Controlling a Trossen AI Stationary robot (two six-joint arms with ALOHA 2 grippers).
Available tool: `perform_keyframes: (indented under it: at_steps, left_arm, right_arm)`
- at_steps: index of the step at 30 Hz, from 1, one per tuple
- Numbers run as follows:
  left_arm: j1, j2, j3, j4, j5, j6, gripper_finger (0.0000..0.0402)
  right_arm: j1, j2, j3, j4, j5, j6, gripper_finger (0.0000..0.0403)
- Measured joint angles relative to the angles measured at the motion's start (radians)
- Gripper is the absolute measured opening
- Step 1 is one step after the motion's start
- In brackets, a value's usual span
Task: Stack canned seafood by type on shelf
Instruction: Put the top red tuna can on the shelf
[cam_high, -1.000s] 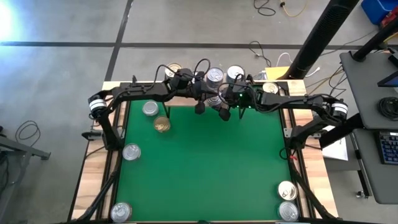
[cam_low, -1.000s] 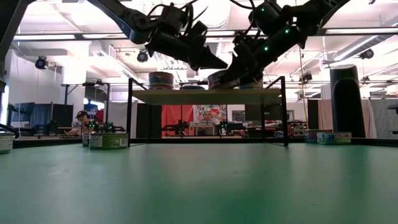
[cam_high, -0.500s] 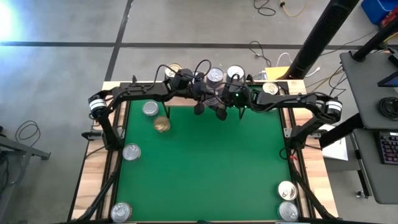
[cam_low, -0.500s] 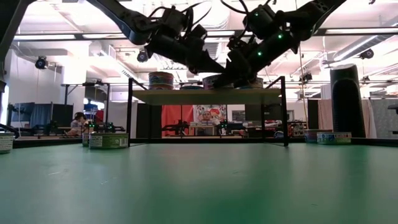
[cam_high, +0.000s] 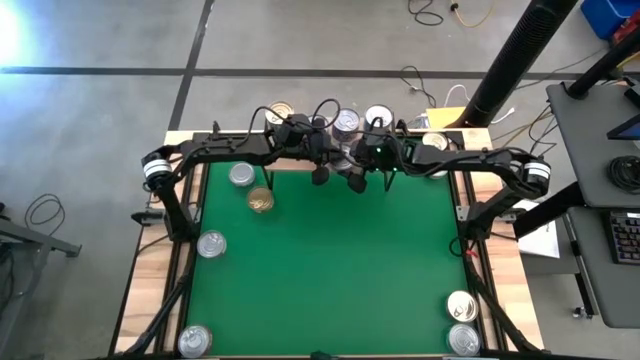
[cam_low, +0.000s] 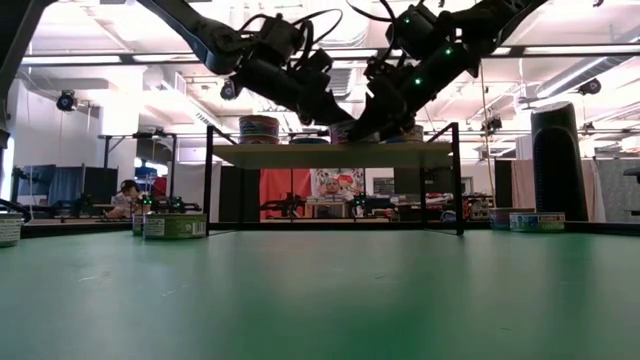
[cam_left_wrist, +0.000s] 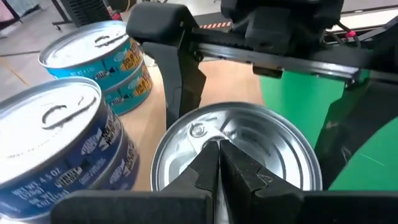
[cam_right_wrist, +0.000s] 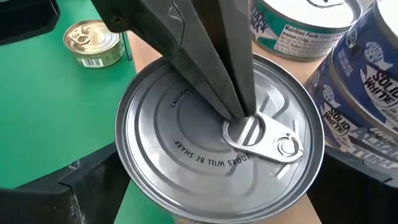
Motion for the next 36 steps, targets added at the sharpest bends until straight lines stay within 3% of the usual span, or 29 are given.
perform_keyframes:
  at_steps: [22, 30, 36]
  left_arm:
    - [-0.002, -0.003, -0.007, -0.061, -0.03, 0.006, 0.0001]
    - [-0.002, -0.003, -0.008, -0.069, -0.036, 0.008, 0.0001]
    - [-0.014, 0.0, -0.008, -0.023, 0.026, -0.003, 0.0]
  right_arm:
    - [0.001, 0.006, 0.119, -0.28, 0.038, -0.02, 0.04]
    - [0.0, 0.015, 0.122, -0.289, 0.043, -0.036, 0.04]
    - [0.001, 0.05, 0.12, -0.276, 0.044, -0.03, 0.04]
